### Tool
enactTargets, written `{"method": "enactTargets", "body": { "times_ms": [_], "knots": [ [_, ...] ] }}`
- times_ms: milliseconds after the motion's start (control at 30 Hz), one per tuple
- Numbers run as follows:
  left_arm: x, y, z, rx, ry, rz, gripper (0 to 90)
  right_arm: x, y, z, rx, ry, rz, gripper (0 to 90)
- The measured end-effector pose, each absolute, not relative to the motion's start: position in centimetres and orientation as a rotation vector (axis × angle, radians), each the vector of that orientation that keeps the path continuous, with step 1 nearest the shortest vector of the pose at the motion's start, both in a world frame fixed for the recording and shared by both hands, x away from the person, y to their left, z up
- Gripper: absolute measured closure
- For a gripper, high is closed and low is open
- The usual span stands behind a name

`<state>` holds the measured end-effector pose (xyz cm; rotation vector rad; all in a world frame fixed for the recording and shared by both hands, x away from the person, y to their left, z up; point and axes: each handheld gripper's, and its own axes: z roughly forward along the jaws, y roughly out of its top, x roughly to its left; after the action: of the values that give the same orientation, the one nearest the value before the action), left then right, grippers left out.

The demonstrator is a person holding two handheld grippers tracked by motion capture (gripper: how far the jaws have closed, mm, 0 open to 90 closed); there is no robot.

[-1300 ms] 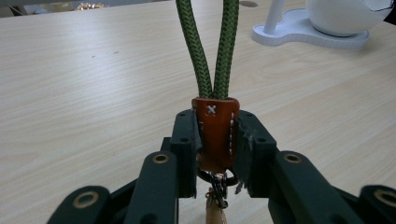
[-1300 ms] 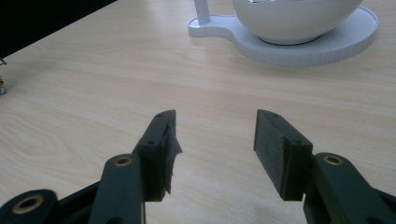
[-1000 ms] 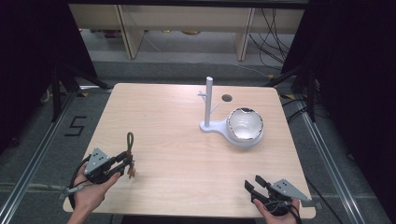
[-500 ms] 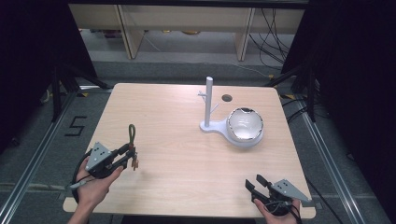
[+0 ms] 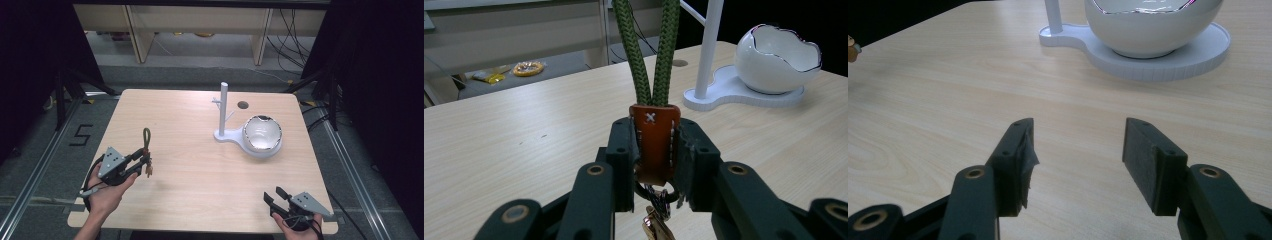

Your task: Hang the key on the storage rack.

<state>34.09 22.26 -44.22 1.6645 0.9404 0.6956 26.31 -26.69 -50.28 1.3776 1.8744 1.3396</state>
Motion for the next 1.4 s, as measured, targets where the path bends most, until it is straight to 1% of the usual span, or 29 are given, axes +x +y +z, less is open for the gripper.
{"method": "enactTargets", "body": {
  "times_ms": [167, 300, 700, 1400],
  "knots": [
    [34.5, 21.8, -43.9, 1.662, 0.920, 0.698, 70.3, 26.4, -26.9, -50.3, 1.352, 1.886, 1.337, 47.2],
    [34.8, 21.5, -43.8, 1.665, 0.917, 0.703, 70.4, 26.2, -26.7, -50.2, 1.401, 1.879, 1.339, 47.1],
    [35.8, 20.3, -43.2, 1.662, 0.899, 0.703, 70.3, 26.7, -26.9, -50.5, 1.330, 1.880, 1.356, 46.5],
    [37.9, 18.1, -42.7, 1.656, 0.872, 0.718, 70.2, 26.9, -27.1, -50.7, 1.357, 1.866, 1.341, 45.4]
  ]
}}
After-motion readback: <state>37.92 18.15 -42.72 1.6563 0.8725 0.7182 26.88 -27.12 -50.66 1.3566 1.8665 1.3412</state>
